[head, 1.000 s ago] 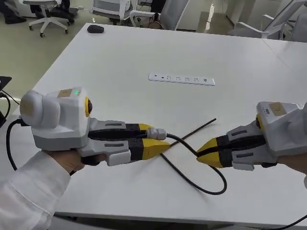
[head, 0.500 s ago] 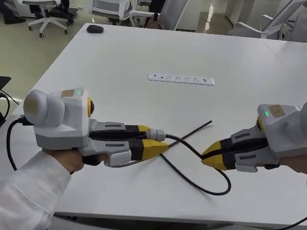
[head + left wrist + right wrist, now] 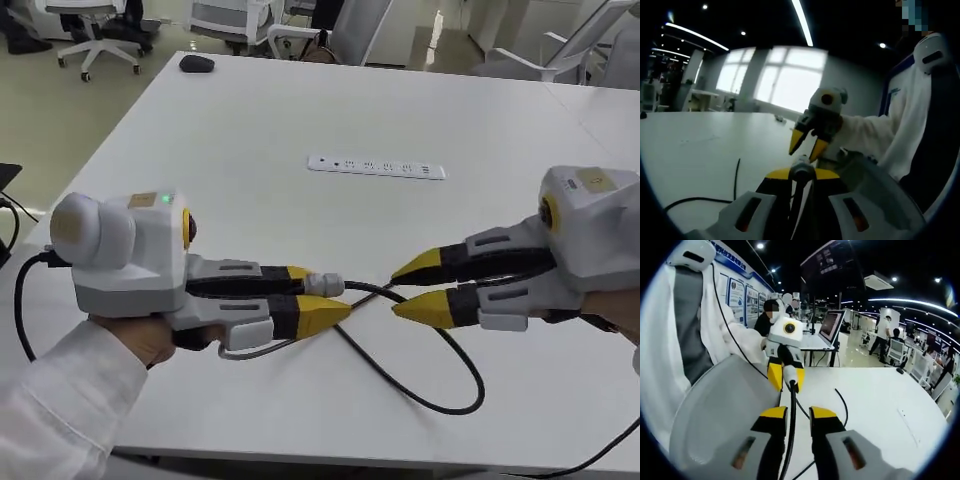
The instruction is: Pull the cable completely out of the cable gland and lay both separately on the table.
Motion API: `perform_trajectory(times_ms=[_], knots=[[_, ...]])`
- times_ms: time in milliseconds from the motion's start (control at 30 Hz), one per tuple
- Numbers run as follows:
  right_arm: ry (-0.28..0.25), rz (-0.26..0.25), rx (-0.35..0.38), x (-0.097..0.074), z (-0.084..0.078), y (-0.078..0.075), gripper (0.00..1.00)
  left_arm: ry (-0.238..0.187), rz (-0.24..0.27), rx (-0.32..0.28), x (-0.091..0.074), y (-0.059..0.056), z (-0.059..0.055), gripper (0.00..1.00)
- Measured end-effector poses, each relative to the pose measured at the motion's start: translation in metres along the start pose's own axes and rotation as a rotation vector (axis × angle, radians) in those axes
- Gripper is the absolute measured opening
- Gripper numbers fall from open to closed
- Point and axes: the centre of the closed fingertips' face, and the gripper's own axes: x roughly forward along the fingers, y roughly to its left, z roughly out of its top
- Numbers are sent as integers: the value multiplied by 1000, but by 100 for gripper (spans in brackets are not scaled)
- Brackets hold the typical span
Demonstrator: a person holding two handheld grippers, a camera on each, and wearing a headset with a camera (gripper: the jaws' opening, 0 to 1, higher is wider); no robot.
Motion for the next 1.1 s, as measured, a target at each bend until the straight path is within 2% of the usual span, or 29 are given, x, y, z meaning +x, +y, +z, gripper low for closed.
perform_trajectory(times_ms=[233, 433, 700, 1100], knots=[[11, 29, -19, 16, 0, 2, 15, -7, -3, 6, -1, -1, 2, 16], [-13, 37, -12, 24, 5, 3, 11, 3, -11, 17, 1, -3, 0, 16], [-21, 50, -16, 25, 6, 5, 3, 4, -5, 17, 0, -2, 0, 16], [-10, 51, -31, 25, -1, 5, 3, 15, -8, 28, 1, -3, -1, 16]])
